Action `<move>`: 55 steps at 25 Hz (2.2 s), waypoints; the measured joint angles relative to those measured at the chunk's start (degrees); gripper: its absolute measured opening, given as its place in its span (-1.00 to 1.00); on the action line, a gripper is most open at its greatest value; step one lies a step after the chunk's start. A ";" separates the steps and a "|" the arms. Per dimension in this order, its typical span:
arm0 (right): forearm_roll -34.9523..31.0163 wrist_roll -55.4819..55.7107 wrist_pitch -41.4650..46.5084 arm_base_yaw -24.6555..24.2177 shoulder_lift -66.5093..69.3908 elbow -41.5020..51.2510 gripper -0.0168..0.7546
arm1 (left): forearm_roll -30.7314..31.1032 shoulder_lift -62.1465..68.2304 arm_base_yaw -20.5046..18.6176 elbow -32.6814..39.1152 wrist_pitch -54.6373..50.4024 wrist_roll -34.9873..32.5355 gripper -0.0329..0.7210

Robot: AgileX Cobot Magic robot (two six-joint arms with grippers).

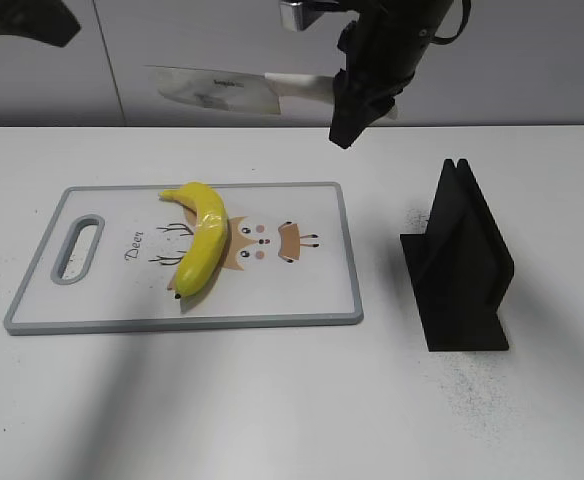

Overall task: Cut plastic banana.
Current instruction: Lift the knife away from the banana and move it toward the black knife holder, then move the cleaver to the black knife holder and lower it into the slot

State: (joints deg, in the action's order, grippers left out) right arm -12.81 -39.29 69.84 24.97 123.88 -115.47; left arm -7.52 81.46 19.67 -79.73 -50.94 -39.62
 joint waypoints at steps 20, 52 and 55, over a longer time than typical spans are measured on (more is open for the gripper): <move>0.00 38.00 0.31 0.00 -7.65 -0.26 -0.50 | 8.10 -1.02 -4.51 0.00 -18.88 29.53 0.60; 11.94 55.96 0.08 -0.05 -32.02 25.73 -0.50 | 4.15 -30.98 -19.15 21.17 -18.96 29.72 0.60; 12.05 56.73 -1.59 -0.05 -35.39 31.24 -0.50 | 4.15 -37.36 -19.15 26.18 -18.84 29.72 0.60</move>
State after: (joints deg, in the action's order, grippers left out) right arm -0.76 17.44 68.25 24.91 88.49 -84.23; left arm -3.38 44.10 0.52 -53.55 -69.79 -9.90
